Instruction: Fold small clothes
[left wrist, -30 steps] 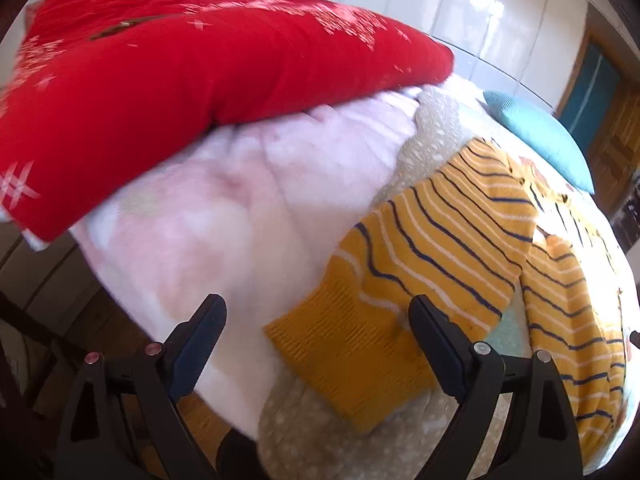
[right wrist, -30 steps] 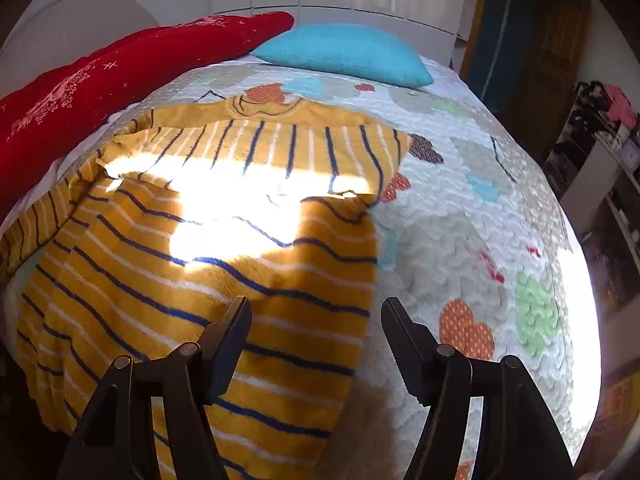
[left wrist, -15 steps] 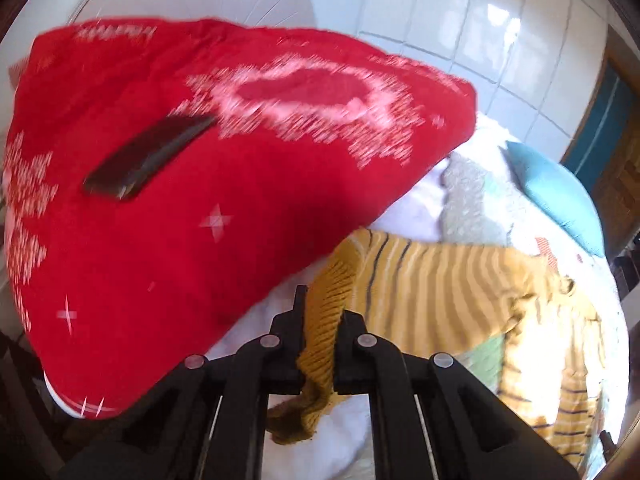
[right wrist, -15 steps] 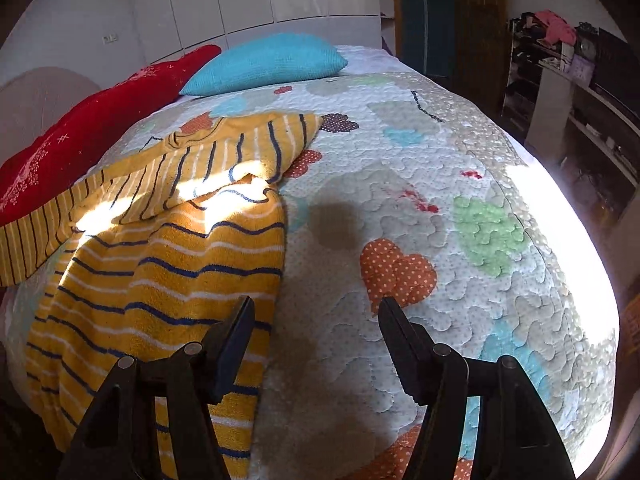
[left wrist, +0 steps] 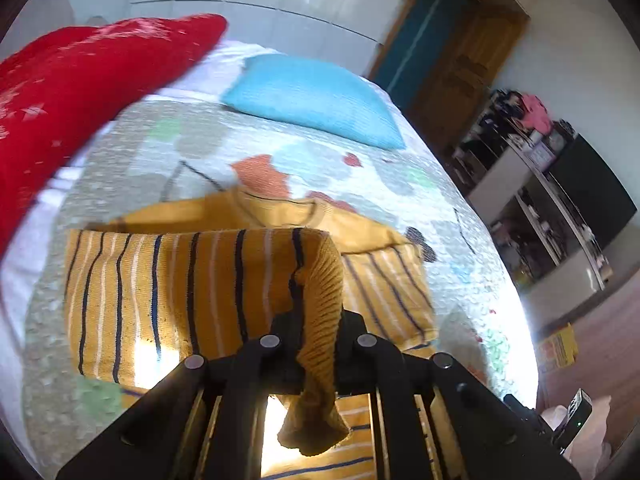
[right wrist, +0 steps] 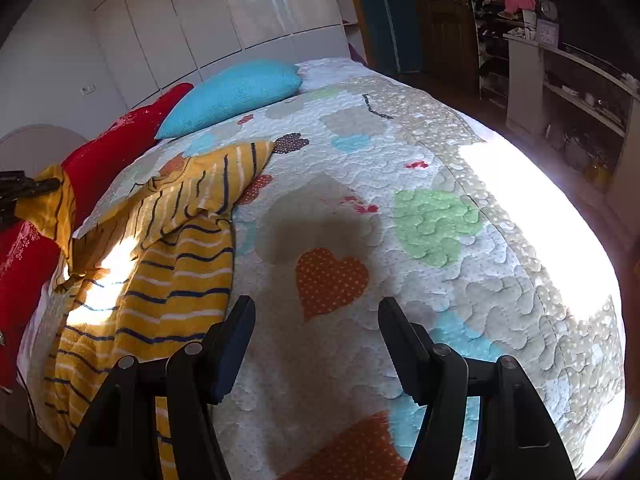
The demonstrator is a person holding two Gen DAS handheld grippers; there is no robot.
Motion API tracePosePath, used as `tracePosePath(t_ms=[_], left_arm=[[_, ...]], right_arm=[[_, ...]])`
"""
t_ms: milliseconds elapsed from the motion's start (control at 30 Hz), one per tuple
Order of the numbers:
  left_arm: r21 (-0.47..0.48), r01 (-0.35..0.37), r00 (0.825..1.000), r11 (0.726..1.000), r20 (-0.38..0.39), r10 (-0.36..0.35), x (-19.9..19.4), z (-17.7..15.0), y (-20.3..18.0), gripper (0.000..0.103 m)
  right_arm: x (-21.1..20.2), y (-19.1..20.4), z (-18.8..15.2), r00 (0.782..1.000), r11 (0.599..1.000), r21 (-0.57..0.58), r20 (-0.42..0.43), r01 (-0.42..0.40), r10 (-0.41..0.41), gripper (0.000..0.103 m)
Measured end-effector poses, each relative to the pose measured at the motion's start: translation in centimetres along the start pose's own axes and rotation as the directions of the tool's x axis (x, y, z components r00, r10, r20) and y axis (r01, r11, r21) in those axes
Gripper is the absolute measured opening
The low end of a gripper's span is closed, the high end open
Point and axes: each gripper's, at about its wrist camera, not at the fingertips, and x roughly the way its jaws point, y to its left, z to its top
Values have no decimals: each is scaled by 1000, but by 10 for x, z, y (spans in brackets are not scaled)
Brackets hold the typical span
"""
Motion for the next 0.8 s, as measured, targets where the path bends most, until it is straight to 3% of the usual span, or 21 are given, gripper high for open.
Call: tracePosePath(t_ms=[100, 200, 333, 467, 533, 633, 700, 800], left_arm=[[52, 31, 997, 998, -67, -28, 53, -3, -46, 8], [77, 28, 992, 997, -127, -18, 100, -11, -66, 10], [7, 33, 981, 999, -192, -32, 129, -21, -55, 33], [17, 62, 984, 998, -166, -59, 92, -37, -44, 52], [42, 29, 993, 999, -118, -23, 59, -47, -36, 69], [76, -74, 996, 994, -39, 78, 11, -67, -16, 75], [100, -173, 985, 980, 6, 173, -15, -86, -1, 76], [110, -310, 951, 944, 46, 307, -39, -116, 26, 76]], right_arm=[[3, -17, -2, 1000, 1000, 26, -8, 13, -13, 69], [8, -33, -2, 999, 998, 50, -19, 27, -26, 69], [14, -45, 1, 999, 996, 79, -28, 32, -30, 69], [12, -34, 15, 1000, 998, 61, -4, 2, -1, 69], [12, -18, 26, 1000, 999, 31, 10, -27, 27, 69], [13, 20, 41, 996, 996, -32, 33, -83, 84, 69], [16, 51, 51, 991, 989, -82, 45, -125, 128, 69], [29, 99, 64, 980, 969, -163, 36, -186, 194, 69]])
